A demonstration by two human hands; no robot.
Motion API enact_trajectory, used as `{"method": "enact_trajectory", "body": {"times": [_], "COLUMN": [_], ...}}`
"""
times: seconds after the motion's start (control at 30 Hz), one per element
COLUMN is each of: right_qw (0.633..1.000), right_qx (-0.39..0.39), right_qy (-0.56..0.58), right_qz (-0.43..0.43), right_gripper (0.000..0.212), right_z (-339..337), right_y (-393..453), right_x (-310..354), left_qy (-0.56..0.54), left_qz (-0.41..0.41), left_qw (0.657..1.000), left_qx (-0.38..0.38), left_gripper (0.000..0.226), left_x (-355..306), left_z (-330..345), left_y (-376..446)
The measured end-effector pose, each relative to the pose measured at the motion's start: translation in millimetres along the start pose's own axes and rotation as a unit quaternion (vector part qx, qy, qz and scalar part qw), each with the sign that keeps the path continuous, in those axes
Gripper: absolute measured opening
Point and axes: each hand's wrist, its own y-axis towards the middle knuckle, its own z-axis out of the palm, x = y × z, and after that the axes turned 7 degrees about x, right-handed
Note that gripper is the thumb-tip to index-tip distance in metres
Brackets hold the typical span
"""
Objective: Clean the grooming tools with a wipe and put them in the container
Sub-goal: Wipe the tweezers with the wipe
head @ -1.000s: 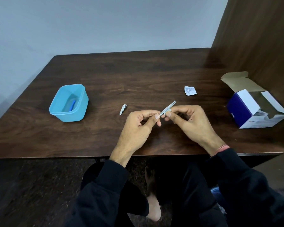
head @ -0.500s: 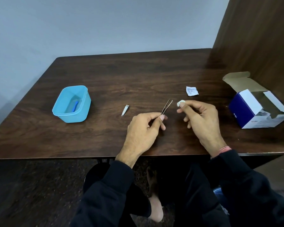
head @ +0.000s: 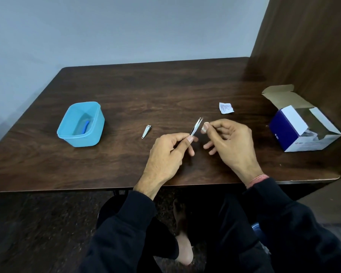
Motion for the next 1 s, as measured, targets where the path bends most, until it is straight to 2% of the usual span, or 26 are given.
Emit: {"method": "enact_trajectory", "body": {"times": [0.17,0.4,0.53,0.7,0.8,0.93,1.0], "right_qw": [0.997,0.999,0.997,0.997,0.996,0.998,0.998], "right_qx": [-0.012,0.027,0.059,0.033,0.055,0.001,-0.001], "right_qy": [0.072,-0.036,-0.058,-0.061,-0.074,-0.058,-0.058], "right_qz": [0.034,0.007,-0.001,-0.02,-0.019,-0.005,-0.004], "right_gripper": [0.006,0.005,0.005,0.004,0.004,0.006,0.006], "right_z": [-4.1,-0.6,-2.0,-2.9,-3.6,-3.1,-3.8], "right_y": [4.7,1.1,-0.4,-2.3,-1.1,0.6,0.7], "right_x": [-2.1,-4.6,-2.6,-0.3,0.1,-1.3,-3.2], "left_qy": [0.064,0.103,0.103,0.087,0.149,0.143,0.158], "left_qz": [-0.019,-0.026,-0.017,-0.021,-0.028,-0.019,-0.018], "left_qw": [0.998,0.994,0.994,0.995,0.988,0.99,0.987], "left_qx": [-0.003,-0.004,-0.01,-0.041,-0.018,0.001,0.002], "left_gripper": [0.026,0.03,0.034,0.026,0.027,0.026,0.026], "left_x": [-6.8,-9.1,-7.0,-7.4,-9.6,-8.1,-8.2], "left_z": [2.3,2.0,2.9,3.3,3.2,0.7,2.1], "left_y": [0.1,-1.3,-0.8,2.4,0.8,0.4,0.3]}}
